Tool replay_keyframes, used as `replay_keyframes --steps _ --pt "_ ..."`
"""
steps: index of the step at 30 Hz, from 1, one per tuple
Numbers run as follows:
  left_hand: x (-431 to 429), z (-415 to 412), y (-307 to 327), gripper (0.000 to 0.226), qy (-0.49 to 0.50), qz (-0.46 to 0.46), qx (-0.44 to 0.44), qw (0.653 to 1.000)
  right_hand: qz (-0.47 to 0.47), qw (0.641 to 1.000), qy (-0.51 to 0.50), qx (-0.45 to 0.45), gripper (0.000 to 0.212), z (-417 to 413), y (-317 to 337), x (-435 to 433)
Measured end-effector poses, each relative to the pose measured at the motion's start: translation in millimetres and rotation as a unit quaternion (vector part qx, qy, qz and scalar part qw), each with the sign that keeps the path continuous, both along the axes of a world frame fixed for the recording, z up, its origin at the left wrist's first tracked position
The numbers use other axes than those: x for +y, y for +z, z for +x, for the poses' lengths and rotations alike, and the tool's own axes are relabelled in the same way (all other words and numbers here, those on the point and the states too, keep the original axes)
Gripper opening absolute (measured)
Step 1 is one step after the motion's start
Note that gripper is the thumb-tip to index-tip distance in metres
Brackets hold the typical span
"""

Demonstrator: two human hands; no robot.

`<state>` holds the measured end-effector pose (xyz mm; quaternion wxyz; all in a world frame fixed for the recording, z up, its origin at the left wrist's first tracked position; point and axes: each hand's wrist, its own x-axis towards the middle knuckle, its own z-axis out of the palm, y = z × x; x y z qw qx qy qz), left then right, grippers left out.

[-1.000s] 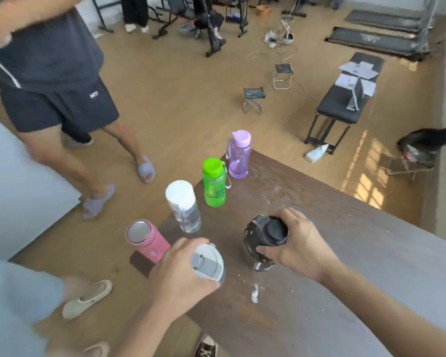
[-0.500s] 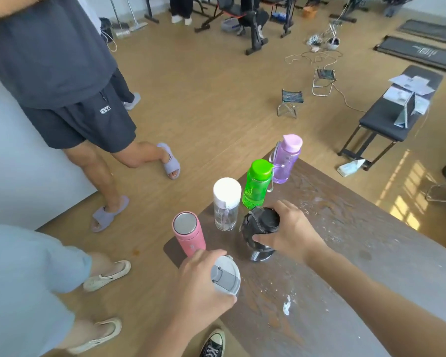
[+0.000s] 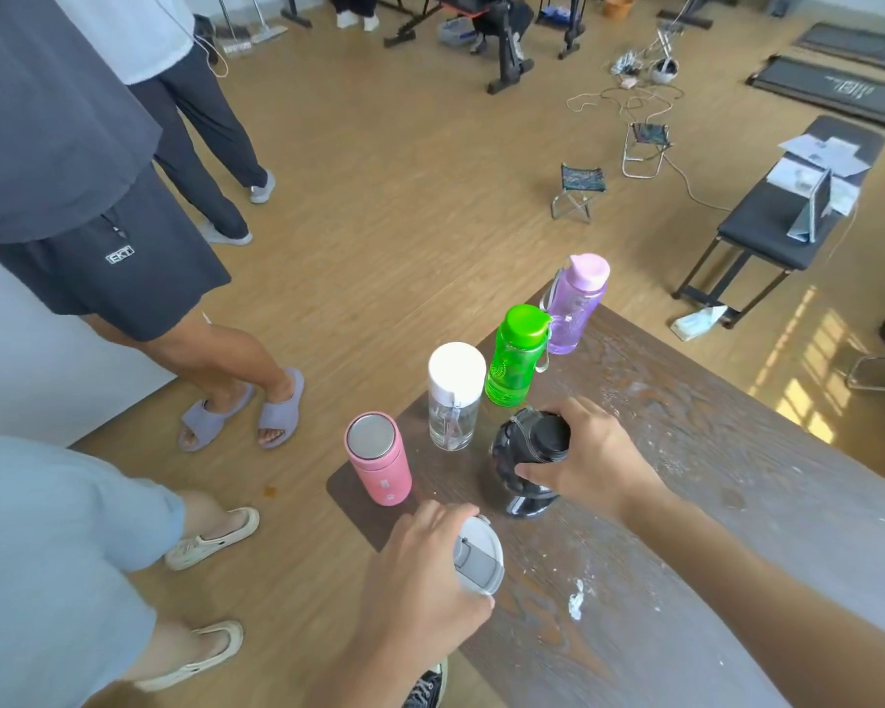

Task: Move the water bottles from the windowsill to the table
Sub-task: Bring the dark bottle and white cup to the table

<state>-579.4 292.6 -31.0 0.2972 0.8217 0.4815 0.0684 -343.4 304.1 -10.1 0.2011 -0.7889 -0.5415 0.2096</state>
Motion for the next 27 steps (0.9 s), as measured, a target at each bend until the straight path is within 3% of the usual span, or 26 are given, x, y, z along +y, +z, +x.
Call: replay_keyframes --steps 19,25,27 --pt "1.2 12.4 1.7 0.077 0.018 -0.021 0.048 0.998 -0.037 0.999 0.017 -0.036 0.078 -6.8 -2.4 -5.7" --pt "-0.1 20.2 15.8 0.111 -0.005 -0.021 0.037 0.999 -0.042 0.998 0.025 0.026 0.1 4.9 1.6 -25.8" --pt "-2.8 27.3 33.2 0.112 -0.023 0.007 0.037 0.999 -0.037 0.998 0.012 0.039 0.104 13.2 5.9 -48.2"
